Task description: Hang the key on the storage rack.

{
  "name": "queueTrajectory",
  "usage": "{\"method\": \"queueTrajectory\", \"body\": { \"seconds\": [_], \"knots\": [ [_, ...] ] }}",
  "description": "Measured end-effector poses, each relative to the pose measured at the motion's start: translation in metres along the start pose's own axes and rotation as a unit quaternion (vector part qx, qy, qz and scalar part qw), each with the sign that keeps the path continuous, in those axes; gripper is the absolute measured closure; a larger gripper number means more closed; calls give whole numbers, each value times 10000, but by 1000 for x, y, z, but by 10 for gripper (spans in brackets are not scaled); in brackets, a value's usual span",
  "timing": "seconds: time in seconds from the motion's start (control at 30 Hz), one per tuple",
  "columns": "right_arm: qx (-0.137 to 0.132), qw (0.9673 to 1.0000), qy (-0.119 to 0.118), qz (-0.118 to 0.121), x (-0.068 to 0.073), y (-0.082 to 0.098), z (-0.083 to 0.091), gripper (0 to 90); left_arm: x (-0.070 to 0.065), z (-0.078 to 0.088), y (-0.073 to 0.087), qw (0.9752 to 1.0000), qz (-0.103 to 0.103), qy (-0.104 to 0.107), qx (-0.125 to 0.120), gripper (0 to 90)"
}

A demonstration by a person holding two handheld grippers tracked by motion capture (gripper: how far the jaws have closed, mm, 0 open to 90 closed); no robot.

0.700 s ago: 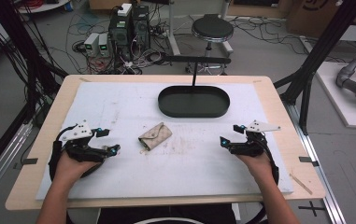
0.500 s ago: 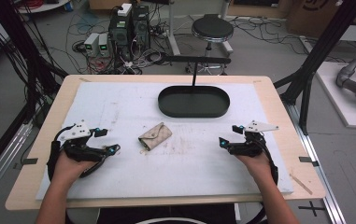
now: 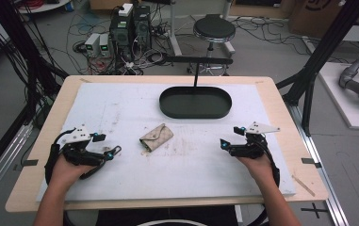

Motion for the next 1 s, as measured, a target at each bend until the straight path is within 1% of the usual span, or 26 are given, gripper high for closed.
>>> {"method": "queueTrajectory", "body": {
  "seconds": [0.07,0.1,0.17,0.2,0.23,0.27,0.3,0.33,0.37,0.4,0.43,0.47,0.5,0.53,0.57,0.6,0.63,0.7,0.8,0.87,0.9,0.93,0.97,1.0],
  "knots": [
    [7,10000,-4,10,0,0,0,180,1,-1,3,10000,8,-20,34,254],
    [26,10000,-2,-21,0,1,0,179,3,-3,8,9999,58,-34,133,271],
    [31,10000,4,-5,-1,1,-1,180,4,-5,15,9996,66,-45,259,295],
    [31,10000,4,-5,-1,1,-1,180,4,-5,15,9996,66,-45,259,305],
    [46,10000,-9,-12,0,1,-1,180,6,-6,21,9992,115,-73,377,310],
    [45,10000,12,0,-1,1,-1,180,6,-6,21,9992,115,-73,377,313],
    [44,10000,2,26,0,1,-1,180,6,-6,23,9990,147,-52,429,321],
    [63,10000,-2,12,0,2,-1,180,7,-7,28,9985,195,-76,503,333],
    [63,10000,-2,12,0,2,-1,180,7,-7,28,9985,195,-76,503,343],
    [55,10000,5,19,1,2,-2,180,7,-7,30,9982,194,-75,558,343],
    [81,10000,3,43,1,2,-3,180,5,-7,35,9976,170,-27,672,409],
    [97,9999,-7,62,2,3,-3,180,5,-7,35,9976,170,-27,672,452],
    [114,9999,4,68,2,3,-4,180,4,-7,38,9972,71,-67,747,493],
    [110,9999,21,72,2,3,-4,180,4,-7,38,9972,71,-67,747,521],
    [90,9999,43,111,2,2,-4,180,5,-6,38,9967,18,-202,784,552],
    [80,9999,54,121,2,2,-4,180,5,-6,38,9964,-12,-227,816,588],
    [80,9999,54,121,2,2,-4,180,5,-6,38,9964,-12,-227,816,632],
    [42,9999,84,116,2,1,-3,180,2,-5,38,9964,-90,-194,816,709],
    [33,9999,78,142,3,1,-2,180,2,-5,39,9970,-79,-186,752,790],
    [36,9998,87,170,3,1,-3,180,2,-4,40,9979,158,-132,613,802],
    [50,9998,90,165,3,1,-3,180,2,-3,40,9979,190,-100,611,806],
    [46,9998,87,193,3,1,-3,180,3,-4,40,9979,241,-98,596,809],
    [56,9998,80,180,4,1,-4,180,3,-3,40,9976,287,-100,620,813],
    [63,9998,77,175,5,1,-4,180,3,-3,39,9976,334,-113,595,816]
  ]
}}
Point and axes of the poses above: each handheld gripper's, and its own axes: z roughly backward along the jaws, y roughly out of its underside, x roughly to its left, the point moved 10 cm from there along -z, roughly forward along the jaws
